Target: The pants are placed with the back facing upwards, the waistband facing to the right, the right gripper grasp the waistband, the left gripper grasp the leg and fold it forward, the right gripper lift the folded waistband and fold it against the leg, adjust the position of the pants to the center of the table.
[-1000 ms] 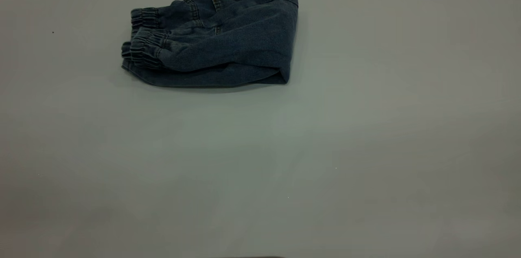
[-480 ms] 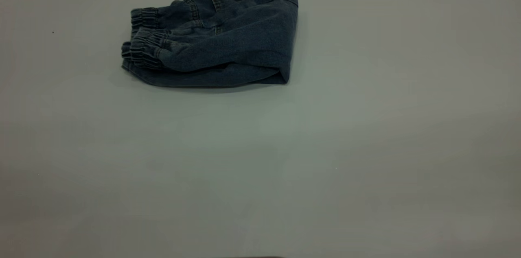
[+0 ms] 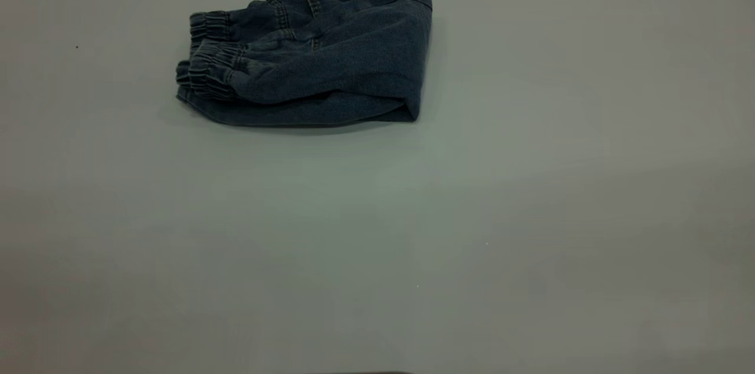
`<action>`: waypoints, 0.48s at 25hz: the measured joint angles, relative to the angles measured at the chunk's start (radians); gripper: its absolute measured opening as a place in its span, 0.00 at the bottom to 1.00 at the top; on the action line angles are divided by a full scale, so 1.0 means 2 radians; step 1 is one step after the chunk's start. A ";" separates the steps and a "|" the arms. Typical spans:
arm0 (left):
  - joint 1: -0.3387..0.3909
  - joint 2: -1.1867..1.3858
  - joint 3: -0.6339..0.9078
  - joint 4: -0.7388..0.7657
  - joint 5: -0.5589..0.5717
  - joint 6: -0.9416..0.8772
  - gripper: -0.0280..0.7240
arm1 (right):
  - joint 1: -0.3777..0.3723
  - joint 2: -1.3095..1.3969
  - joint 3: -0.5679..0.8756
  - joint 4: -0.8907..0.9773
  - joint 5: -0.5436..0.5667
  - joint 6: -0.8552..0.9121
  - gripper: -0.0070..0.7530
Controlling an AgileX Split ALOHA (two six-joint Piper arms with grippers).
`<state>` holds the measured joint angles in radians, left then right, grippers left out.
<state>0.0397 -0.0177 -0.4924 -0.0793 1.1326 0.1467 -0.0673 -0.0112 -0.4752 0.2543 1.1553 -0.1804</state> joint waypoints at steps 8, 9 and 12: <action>0.000 0.000 0.000 0.000 0.000 0.000 0.54 | 0.000 0.000 0.000 0.000 0.000 0.000 0.66; 0.000 0.000 0.000 0.000 0.000 0.000 0.54 | 0.000 0.000 0.000 0.000 0.000 0.000 0.66; 0.000 0.000 0.000 0.000 0.000 0.000 0.54 | 0.000 0.000 0.000 -0.007 0.000 0.004 0.66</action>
<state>0.0397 -0.0177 -0.4924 -0.0793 1.1326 0.1470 -0.0673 -0.0112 -0.4752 0.2410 1.1553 -0.1718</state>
